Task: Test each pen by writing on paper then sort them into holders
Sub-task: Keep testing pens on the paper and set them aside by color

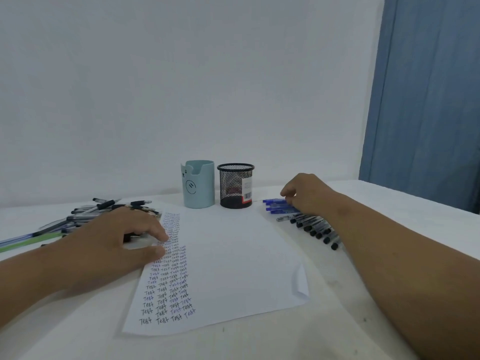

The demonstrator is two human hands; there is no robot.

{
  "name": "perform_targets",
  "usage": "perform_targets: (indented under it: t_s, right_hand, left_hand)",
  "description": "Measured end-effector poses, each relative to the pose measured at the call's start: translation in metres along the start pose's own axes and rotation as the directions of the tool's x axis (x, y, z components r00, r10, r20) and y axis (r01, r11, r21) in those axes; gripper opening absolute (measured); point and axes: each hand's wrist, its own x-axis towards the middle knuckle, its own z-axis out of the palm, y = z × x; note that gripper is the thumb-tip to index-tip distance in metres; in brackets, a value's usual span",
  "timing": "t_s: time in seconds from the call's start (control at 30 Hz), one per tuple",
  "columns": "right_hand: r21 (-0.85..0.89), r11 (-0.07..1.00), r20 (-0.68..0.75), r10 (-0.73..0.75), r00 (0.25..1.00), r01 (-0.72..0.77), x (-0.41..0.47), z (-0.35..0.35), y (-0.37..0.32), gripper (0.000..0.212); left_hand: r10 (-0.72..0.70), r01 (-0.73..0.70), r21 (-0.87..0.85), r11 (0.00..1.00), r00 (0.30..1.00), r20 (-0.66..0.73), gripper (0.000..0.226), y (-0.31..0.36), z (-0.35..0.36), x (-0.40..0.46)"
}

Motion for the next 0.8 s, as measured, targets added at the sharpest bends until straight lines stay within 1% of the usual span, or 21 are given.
perform_targets:
  t_s: [0.1,0.17,0.23,0.3,0.37,0.43,0.5,0.57,0.63,0.67,0.73,0.8]
  right_hand:
    - [-0.014,1.0,-0.015,0.019,1.0,-0.019,-0.001,0.002,-0.001,0.025]
    - [0.005,1.0,-0.03,-0.011,0.999,0.011,-0.001,0.002,-0.008,0.025]
    - [0.047,0.996,-0.041,-0.078,0.996,0.08,-0.007,0.0,-0.025,0.022]
    - [0.107,0.976,-0.05,-0.184,0.982,0.188,-0.018,-0.001,-0.05,0.018]
    - [0.142,0.938,-0.028,-0.317,0.948,0.317,-0.033,-0.002,-0.082,0.018]
    - [0.193,0.888,0.027,-0.43,0.903,0.417,-0.049,-0.001,-0.113,0.018]
    - [0.24,0.838,0.079,-0.521,0.85,0.491,-0.063,0.003,-0.137,0.016]
    - [0.245,0.796,0.122,-0.591,0.797,0.553,-0.072,0.012,-0.151,0.016]
    - [0.25,0.769,0.137,-0.63,0.765,0.589,-0.076,0.02,-0.156,0.015]
    - [0.248,0.761,0.135,-0.64,0.756,0.6,-0.076,0.022,-0.155,0.014]
    - [0.237,0.749,0.125,-0.655,0.745,0.619,-0.075,0.024,-0.152,0.014]
    - [0.238,0.749,0.115,-0.654,0.748,0.619,-0.072,0.023,-0.148,0.015]
  left_hand:
    - [0.001,-0.001,0.006,1.0,1.0,0.011,0.032,0.0,-0.002,0.002]
    - [0.0,-0.001,0.014,1.0,1.0,0.006,0.028,-0.001,-0.003,0.003]
    - [-0.023,0.023,0.018,1.0,1.0,-0.007,0.021,-0.002,-0.005,0.004]
    - [-0.03,0.031,0.036,0.999,0.999,-0.021,0.013,-0.004,-0.011,0.006]
    - [-0.051,0.054,0.045,0.998,0.997,-0.057,0.012,-0.007,-0.02,0.006]
    - [-0.085,0.09,0.065,0.994,0.994,-0.071,0.02,-0.014,-0.033,0.003]
    - [-0.126,0.127,0.126,0.984,0.992,-0.02,0.025,-0.024,-0.046,-0.002]
    - [-0.195,0.182,0.183,0.966,0.98,0.051,0.022,-0.031,-0.059,-0.006]
    - [-0.264,0.237,0.224,0.945,0.96,0.096,0.025,-0.037,-0.066,-0.007]
    - [-0.274,0.239,0.259,0.936,0.956,0.108,0.022,-0.04,-0.067,-0.006]
    - [-0.254,0.206,0.333,0.92,0.961,0.107,0.015,-0.045,-0.064,-0.005]
    - [-0.229,0.197,0.315,0.928,0.971,0.069,0.019,-0.049,-0.057,-0.004]
